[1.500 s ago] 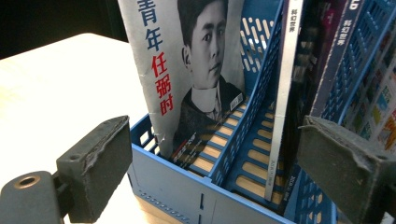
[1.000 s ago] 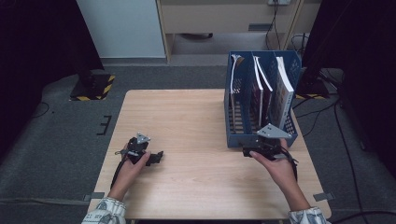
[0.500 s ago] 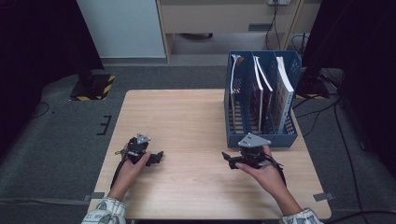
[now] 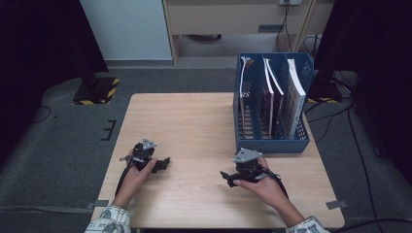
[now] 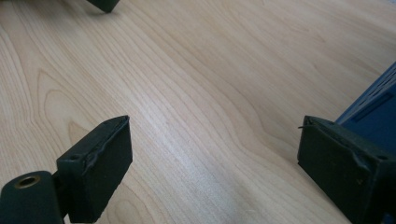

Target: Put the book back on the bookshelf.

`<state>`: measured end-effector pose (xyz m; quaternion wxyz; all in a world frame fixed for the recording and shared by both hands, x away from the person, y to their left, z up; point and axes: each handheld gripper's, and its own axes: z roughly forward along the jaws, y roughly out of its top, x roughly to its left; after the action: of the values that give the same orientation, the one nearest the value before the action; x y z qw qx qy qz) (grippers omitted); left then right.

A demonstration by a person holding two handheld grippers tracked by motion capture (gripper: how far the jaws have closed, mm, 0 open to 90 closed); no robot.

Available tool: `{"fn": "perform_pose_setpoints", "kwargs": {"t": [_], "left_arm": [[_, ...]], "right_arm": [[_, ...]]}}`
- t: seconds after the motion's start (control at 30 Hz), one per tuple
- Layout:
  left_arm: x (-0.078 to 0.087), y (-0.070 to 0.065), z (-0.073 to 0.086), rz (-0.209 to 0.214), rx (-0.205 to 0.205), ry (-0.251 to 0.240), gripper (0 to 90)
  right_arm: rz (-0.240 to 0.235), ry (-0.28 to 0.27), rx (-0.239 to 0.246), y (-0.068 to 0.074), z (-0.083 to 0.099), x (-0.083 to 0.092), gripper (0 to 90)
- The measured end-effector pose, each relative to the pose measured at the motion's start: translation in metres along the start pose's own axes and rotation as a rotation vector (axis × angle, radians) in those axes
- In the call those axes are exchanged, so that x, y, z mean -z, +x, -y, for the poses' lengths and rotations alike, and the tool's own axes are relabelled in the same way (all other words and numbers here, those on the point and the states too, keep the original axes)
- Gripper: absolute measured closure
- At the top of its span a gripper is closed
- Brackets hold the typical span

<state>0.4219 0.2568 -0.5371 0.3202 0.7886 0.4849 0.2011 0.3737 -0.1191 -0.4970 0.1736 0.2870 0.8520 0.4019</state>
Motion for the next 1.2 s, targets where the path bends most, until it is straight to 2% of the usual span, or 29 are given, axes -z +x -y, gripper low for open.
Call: {"fn": "perform_pose_setpoints", "kwargs": {"t": [0.2, 0.57, 0.73, 0.87, 1.0, 1.17, 1.2], "left_arm": [[0.000, 0.000, 0.000, 0.000, -0.001, 0.000, 1.0], [0.000, 0.000, 0.000, 0.001, 0.000, 0.000, 0.7], [0.000, 0.000, 0.000, 0.001, -0.001, 0.000, 0.5], [0.000, 0.000, 0.000, 0.001, -0.001, 0.000, 0.5], [0.000, 0.000, 0.000, 0.001, -0.001, -0.001, 0.6], [0.000, 0.000, 0.000, 0.001, -0.001, -0.001, 0.5], [0.000, 0.000, 0.000, 0.001, -0.001, -0.001, 0.6]], "right_arm": [[-0.010, 0.048, -0.026, -0.002, 0.006, -0.010, 10.3], [-0.022, 0.118, -0.041, -0.005, 0.013, -0.026, 9.5], [-0.034, 0.146, -0.081, -0.007, 0.016, -0.031, 9.1], [-0.034, 0.164, -0.067, -0.006, 0.019, -0.035, 7.9], [-0.031, 0.152, -0.074, -0.004, 0.020, -0.037, 6.9], [-0.038, 0.108, -0.072, -0.001, 0.023, -0.039, 5.5], [-0.037, 0.115, -0.070, 0.000, 0.022, -0.039, 5.5]]}}
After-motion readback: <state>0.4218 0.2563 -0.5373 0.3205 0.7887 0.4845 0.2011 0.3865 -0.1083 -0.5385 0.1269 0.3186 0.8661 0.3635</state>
